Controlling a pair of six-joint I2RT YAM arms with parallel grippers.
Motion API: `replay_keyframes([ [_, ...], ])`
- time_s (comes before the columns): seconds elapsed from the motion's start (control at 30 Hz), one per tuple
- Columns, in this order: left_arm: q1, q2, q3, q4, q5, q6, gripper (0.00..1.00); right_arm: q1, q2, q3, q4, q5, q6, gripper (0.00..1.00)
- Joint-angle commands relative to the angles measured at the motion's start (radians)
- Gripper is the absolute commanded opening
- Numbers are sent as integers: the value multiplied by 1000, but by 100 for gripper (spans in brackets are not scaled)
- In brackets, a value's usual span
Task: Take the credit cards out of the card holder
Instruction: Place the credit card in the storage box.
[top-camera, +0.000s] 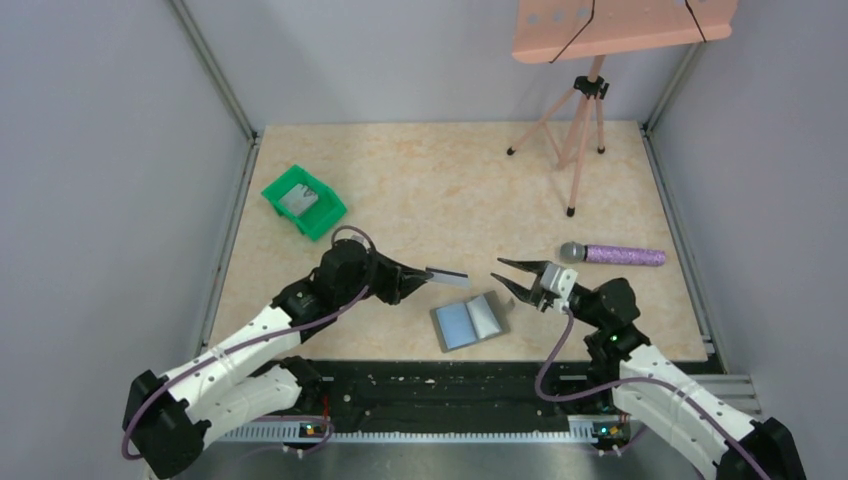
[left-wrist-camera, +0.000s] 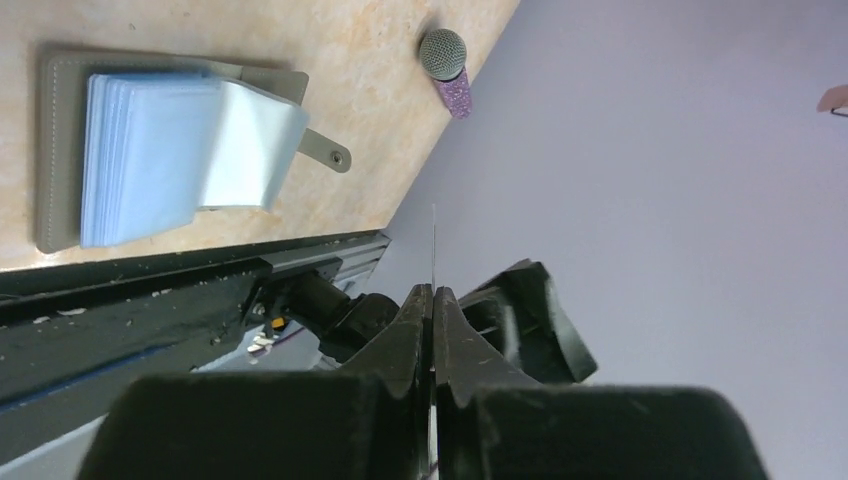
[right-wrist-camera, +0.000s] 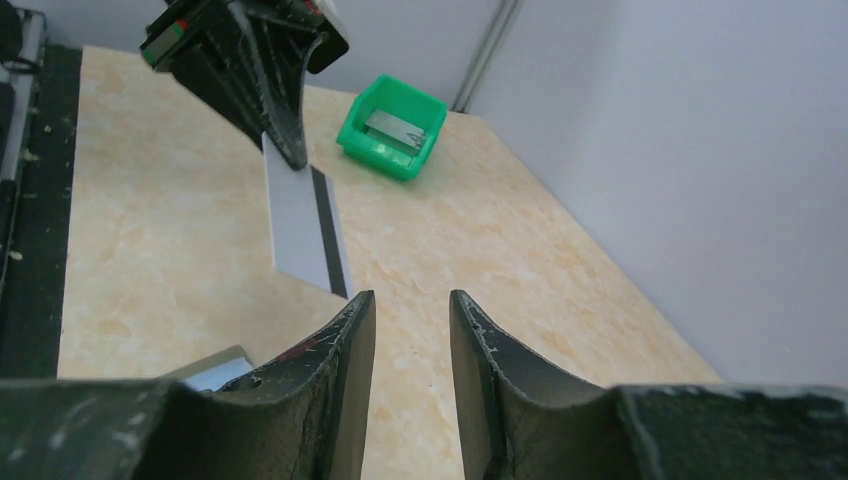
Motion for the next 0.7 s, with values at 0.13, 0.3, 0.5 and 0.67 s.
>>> replay_keyframes([
  [0.13,0,-15,21,-38,2,-155,0,72,78,-43,147,-118,-227,41],
  [0.3,0,10,36,-31,35,-143,0,157,146,-28,103,-50,-306,51],
  [0.5,-2,5,14,-29,52,-147,0,276,219,-40,169,110,-340,54],
  [0.67,-2,-15,-17,-25,42,-155,0,277,300,6,171,98,-313,49],
])
